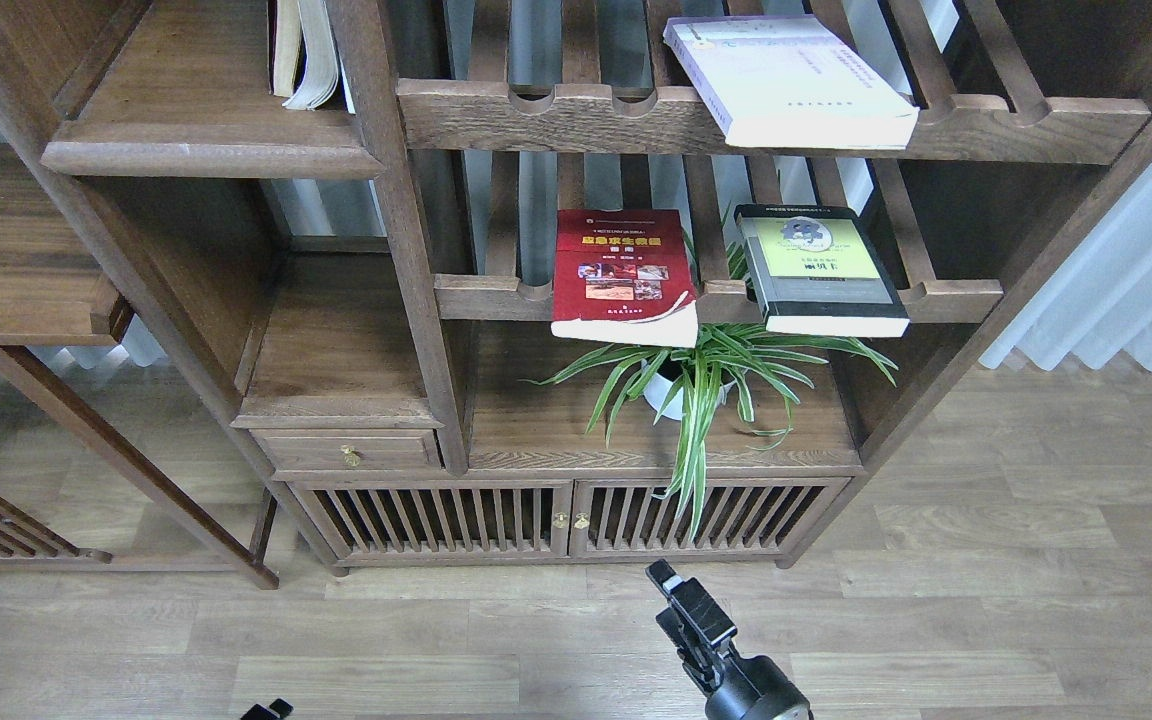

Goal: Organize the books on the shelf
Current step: 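Raise the right gripper toward the grey-green book on the middle shelf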

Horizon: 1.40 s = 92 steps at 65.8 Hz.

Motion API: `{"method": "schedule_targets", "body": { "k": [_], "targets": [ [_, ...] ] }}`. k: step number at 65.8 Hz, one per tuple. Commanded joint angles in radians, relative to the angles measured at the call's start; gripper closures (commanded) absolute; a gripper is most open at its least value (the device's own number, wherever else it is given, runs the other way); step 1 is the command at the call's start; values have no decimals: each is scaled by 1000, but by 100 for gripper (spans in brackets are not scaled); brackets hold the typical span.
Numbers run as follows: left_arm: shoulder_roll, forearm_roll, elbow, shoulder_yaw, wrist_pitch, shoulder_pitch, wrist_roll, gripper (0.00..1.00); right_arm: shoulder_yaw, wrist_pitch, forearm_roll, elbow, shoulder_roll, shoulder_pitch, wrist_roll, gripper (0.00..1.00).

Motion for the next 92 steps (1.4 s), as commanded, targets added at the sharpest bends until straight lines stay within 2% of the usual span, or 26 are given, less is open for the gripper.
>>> {"method": "schedule_targets", "body": {
  "k": [1,3,6,11,34,47,53,67,81,92],
  "targets": [
    [-3,-1,2,-23,0,-11,31,0,2,15,0,-2,0,-1,0,1],
    [-3,-1,3,-28,0,-12,49,0,2,15,0,-6,0,-1,0,1],
    [-3,-1,5,-41,0,-15,104,0,2,15,0,-16,0,2,0,1],
    [-1,-1,5,-60,0,-20,131,0,2,15,0,-36,0,11,0,1],
    [-6,0,48,-52,0,-61,131,0,-20,15,-2,-72,0,50,-5,1],
    [-55,-1,74,-67,0,-75,124,0,-21,15,0,-77,0,82,-6,1],
    [-61,-1,75,-64,0,-70,124,0,-78,15,-2,-79,0,89,-8,1],
    [-63,-1,74,-44,0,-83,124,0,-104,15,-3,-157,0,214,-8,1],
    [-58,-1,72,-61,0,-107,124,0,-103,15,0,-158,0,263,-9,1],
    [-53,-3,63,-78,0,-95,123,0,-104,15,0,-164,-70,323,-8,1]
  ]
}}
